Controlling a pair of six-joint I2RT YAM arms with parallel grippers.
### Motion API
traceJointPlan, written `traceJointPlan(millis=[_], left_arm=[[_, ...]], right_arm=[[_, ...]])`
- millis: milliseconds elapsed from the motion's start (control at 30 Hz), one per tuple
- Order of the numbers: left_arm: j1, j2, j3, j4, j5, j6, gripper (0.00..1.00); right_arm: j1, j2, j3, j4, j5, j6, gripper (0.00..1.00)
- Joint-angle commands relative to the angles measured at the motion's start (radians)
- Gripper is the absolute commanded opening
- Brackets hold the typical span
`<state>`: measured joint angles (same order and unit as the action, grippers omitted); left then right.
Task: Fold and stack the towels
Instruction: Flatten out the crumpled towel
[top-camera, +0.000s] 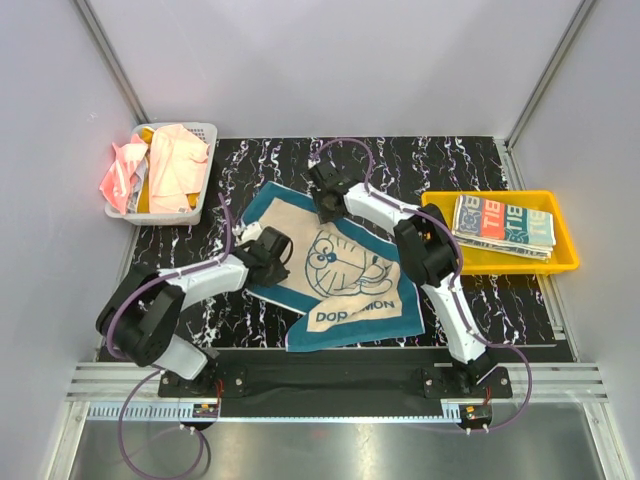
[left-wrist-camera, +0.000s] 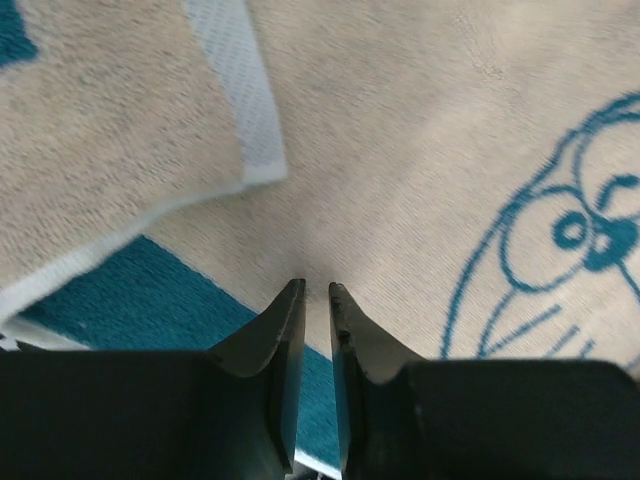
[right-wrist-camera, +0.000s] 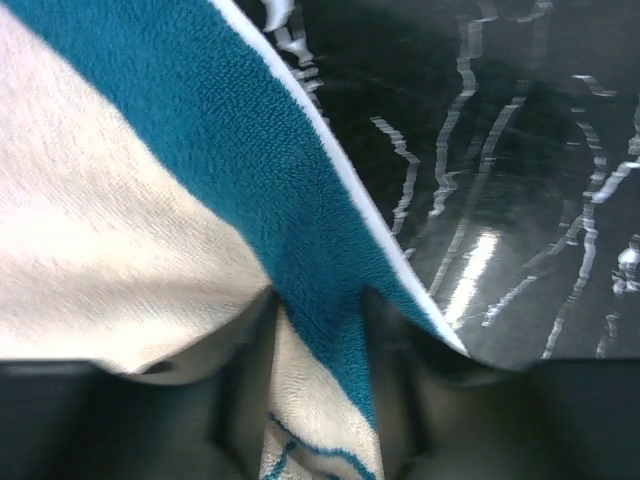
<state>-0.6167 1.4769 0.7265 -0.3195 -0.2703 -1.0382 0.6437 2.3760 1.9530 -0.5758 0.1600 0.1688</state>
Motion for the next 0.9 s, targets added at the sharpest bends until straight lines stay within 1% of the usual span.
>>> traceJointPlan(millis=[0,33,67,133,167,200,233,267,300,333,367,433,467,500,567,600,667,700,733,800,833,867], left_arm=[[0.038,0.039,0.051,0.031,0.002,0.026,0.20],[0.050,0.052,0.071,0.024,-0.001,0.044,0.20],[0.055,0.098,0.095,0.010,-0.003,0.055,0.20],[0.061,0.160,0.207,-0.010,-0.013,0.102,0.18],[0.063,0.202,0.262,-0.065,-0.023,0.116,0.17],[0.064,0.273,0.368,-0.090,-0.029,0.131,0.17],[0.069,0.308,0.414,-0.114,-0.015,0.160,0.15],[0.072,0.338,0.462,-0.128,-0.012,0.176,0.15],[0.075,0.365,0.556,-0.147,-0.012,0.191,0.15],[0.084,0.434,0.606,-0.189,-0.013,0.226,0.15],[0.089,0.466,0.704,-0.213,-0.014,0.246,0.15],[0.110,0.546,0.773,-0.277,-0.020,0.288,0.15],[0.121,0.560,0.787,-0.280,-0.011,0.300,0.15],[0.144,0.569,0.795,-0.282,-0.004,0.306,0.15],[0.173,0.577,0.771,-0.267,0.023,0.320,0.15],[0.185,0.576,0.760,-0.250,0.037,0.329,0.16],[0.216,0.577,0.749,-0.239,0.058,0.346,0.17],[0.227,0.579,0.748,-0.225,0.080,0.360,0.18],[0.229,0.579,0.752,-0.221,0.104,0.381,0.19],[0.230,0.567,0.758,-0.211,0.106,0.398,0.21],[0.229,0.557,0.754,-0.187,0.123,0.414,0.27],[0.229,0.545,0.749,-0.181,0.123,0.418,0.29]], right_arm=[[-0.016,-0.013,-0.052,-0.067,0.174,0.055,0.40],[-0.028,-0.029,-0.074,-0.065,0.194,0.070,0.33],[-0.038,-0.046,-0.098,-0.062,0.197,0.087,0.31],[-0.076,-0.112,-0.190,-0.041,0.196,0.135,0.26],[-0.091,-0.136,-0.227,-0.033,0.193,0.149,0.25],[-0.108,-0.188,-0.300,-0.024,0.181,0.172,0.25],[-0.127,-0.217,-0.337,-0.013,0.174,0.182,0.23],[-0.159,-0.245,-0.414,-0.009,0.170,0.190,0.23],[-0.171,-0.303,-0.454,-0.006,0.159,0.205,0.23],[-0.179,-0.334,-0.495,0.007,0.153,0.210,0.24],[-0.182,-0.366,-0.579,0.016,0.150,0.218,0.26],[-0.184,-0.467,-0.669,0.051,0.115,0.242,0.26],[-0.181,-0.500,-0.759,0.068,0.090,0.253,0.25],[-0.173,-0.567,-0.802,0.085,0.040,0.273,0.26],[-0.151,-0.622,-0.908,0.126,0.001,0.300,0.26],[-0.118,-0.671,-0.937,0.139,-0.019,0.325,0.27],[-0.096,-0.701,-0.997,0.169,-0.034,0.356,0.32],[-0.093,-0.718,-1.006,0.177,-0.051,0.365,0.40],[-0.093,-0.727,-1.013,0.191,-0.047,0.370,0.43],[-0.095,-0.741,-0.993,0.194,0.004,0.371,0.50],[-0.096,-0.739,-0.971,0.174,0.024,0.367,0.56],[-0.098,-0.733,-0.921,0.159,0.044,0.359,0.58]])
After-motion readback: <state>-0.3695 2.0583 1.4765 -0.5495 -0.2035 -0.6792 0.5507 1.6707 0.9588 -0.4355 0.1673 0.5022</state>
